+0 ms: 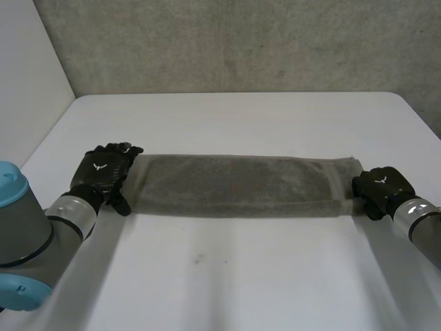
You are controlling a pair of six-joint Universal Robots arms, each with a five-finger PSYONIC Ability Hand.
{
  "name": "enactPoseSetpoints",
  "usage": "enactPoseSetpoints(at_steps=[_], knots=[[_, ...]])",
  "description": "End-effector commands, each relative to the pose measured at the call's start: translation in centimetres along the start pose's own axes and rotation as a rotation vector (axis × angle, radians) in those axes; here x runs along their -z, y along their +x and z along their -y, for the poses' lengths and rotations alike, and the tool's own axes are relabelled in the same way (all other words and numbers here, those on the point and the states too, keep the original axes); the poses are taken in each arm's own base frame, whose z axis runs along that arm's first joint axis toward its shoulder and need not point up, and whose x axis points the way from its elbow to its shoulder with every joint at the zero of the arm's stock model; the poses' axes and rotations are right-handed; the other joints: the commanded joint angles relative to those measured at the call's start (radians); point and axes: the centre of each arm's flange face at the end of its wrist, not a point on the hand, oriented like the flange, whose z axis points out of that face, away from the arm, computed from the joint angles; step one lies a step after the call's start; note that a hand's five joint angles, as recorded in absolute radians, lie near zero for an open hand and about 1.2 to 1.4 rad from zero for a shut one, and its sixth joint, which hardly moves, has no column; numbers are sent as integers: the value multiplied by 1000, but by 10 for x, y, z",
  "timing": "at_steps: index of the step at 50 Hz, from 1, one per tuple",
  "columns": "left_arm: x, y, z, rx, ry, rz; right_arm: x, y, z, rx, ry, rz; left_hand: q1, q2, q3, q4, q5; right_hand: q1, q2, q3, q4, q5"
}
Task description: Fold the towel.
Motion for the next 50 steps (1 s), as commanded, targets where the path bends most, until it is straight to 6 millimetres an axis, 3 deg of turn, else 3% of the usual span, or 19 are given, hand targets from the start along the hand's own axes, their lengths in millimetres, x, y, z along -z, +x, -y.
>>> enactPoseSetpoints(at_steps=[1,4,9,16,21,23,26,28,29,31,34,36,39,41,42,43,45,49,50], knots=[[2,2,-1,1,-7,-5,-3,41,-9,-23,-47,-123,-7,9,6,7,-28,65,219,218,213,256],[3,1,1,1,-2,-2,-3,54,-10,-25,-55,-161,-7,9,6,7,-28,65,219,218,213,256],[4,0,3,0,7,2,2,128,-18,36,-108,-353,-7,9,6,7,-28,65,219,218,213,256],[6,-3,8,-1,20,14,2,145,8,120,-99,-372,-7,9,6,7,-28,65,219,218,213,256],[8,-3,14,-4,44,16,-2,96,76,102,97,-276,-7,9,6,7,-28,65,219,218,213,256],[8,-3,18,-5,57,14,-1,44,118,89,228,-164,-7,9,6,7,-28,65,219,218,213,256],[7,-3,25,5,81,15,2,14,138,98,292,-98,-7,9,6,7,-28,65,219,218,213,256],[7,-4,28,18,93,16,15,-54,169,124,416,37,-7,9,6,7,-28,65,219,218,213,256],[6,-4,32,34,108,18,15,-54,169,124,416,38,-7,9,6,7,-28,65,219,218,213,256],[5,-5,34,52,118,18,33,-119,182,153,499,172,-7,9,6,7,-28,65,219,218,213,256],[3,-5,38,82,130,17,40,-147,180,164,510,234,-7,9,6,7,-28,65,219,218,213,256],[3,-5,40,90,137,14,52,-193,167,183,501,352,-7,9,6,7,-28,65,219,218,213,256],[3,-1,43,91,144,3,55,-223,148,201,453,424,-7,9,6,7,-28,65,219,218,213,256],[3,3,44,89,149,-9,54,-231,138,207,427,447,-7,9,6,7,-28,45,200,199,193,237],[2,7,44,87,150,-21,54,-233,132,206,402,458,-7,9,6,7,-28,-475,-321,-322,-327,-284],[2,12,46,85,157,-35,54,-234,132,206,402,459,-6,10,7,8,-28,-480,-326,-327,-332,-289],[1,19,48,82,163,-56,55,-228,130,191,364,443,-6,10,7,8,-27,-1157,-1003,-1004,-1009,-966],[-4,37,55,71,191,-106,53,-200,138,89,316,371,-3,13,10,11,-25,-1157,-1003,-1004,-1009,-966],[-6,43,58,68,201,-120,46,-172,139,3,283,311,-3,13,10,11,-25,-1157,-1003,-1004,-1009,-966]])
